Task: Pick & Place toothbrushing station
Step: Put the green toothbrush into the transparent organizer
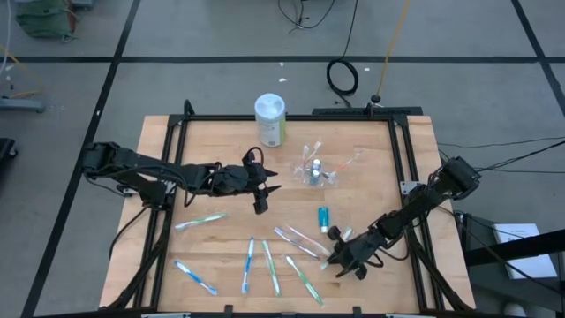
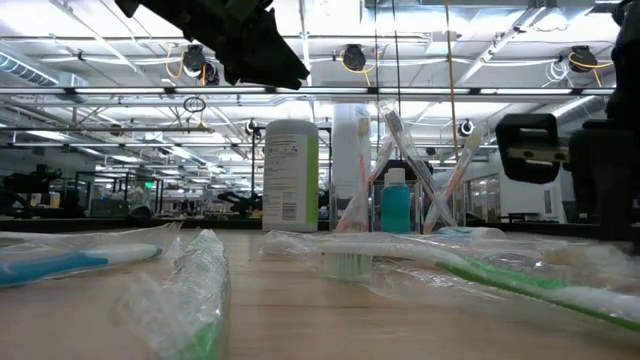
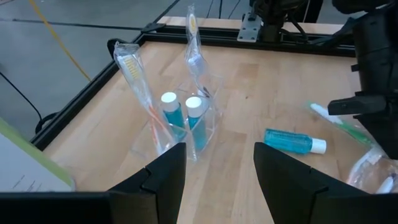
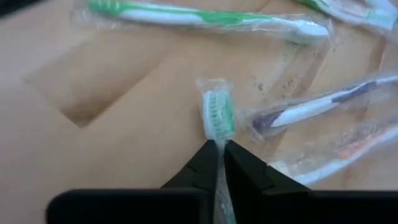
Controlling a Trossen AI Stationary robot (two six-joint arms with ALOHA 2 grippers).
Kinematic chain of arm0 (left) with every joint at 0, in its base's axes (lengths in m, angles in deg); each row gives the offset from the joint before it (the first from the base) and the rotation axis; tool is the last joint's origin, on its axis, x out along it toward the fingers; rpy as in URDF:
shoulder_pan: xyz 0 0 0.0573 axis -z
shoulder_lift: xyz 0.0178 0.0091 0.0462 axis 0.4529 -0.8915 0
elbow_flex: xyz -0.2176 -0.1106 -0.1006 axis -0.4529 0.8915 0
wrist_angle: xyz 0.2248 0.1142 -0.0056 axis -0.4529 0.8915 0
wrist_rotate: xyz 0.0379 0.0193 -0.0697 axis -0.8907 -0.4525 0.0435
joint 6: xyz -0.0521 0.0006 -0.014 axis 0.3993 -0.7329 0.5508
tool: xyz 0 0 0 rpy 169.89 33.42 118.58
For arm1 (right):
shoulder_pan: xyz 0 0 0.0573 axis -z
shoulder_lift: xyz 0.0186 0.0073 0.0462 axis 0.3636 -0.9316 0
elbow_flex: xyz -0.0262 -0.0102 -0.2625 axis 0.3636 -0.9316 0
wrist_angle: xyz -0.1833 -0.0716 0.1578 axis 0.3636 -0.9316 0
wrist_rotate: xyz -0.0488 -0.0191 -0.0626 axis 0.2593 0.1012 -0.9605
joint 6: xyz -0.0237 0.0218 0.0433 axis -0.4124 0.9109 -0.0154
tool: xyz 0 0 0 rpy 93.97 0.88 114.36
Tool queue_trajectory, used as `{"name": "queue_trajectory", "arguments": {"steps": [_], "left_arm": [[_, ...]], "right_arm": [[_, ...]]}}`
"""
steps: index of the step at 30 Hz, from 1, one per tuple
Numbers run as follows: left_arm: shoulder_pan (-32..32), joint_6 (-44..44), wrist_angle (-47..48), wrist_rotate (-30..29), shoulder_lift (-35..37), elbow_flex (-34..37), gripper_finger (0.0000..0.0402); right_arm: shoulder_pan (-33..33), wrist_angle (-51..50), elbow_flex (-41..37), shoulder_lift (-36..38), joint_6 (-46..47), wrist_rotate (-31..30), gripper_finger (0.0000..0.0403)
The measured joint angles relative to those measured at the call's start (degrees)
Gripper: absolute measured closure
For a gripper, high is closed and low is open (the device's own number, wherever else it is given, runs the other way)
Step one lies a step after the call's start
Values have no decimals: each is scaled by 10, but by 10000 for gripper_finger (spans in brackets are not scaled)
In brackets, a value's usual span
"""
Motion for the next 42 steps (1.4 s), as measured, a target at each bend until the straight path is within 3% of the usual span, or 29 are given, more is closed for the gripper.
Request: {"name": "queue_trajectory", "arguments": {"steps": [8,17,20,23,32,36,42], "left_arm": [[0,13,0,1,0,0,206],[0,23,0,16,0,0,206],[2,20,-1,46,0,0,206],[4,1,-17,114,-3,0,206],[33,-29,-238,247,-140,-11,206],[34,1,-225,300,-211,-66,206],[49,-20,-126,316,-304,-169,206]], "right_arm": [[-1,8,0,71,59,-5,395],[2,6,0,179,88,-56,402],[4,6,0,204,144,-87,402],[4,5,0,213,160,-91,402],[22,-8,0,210,178,-90,402],[26,-14,0,210,178,-90,403],[26,-20,1,210,172,-90,403]]}}
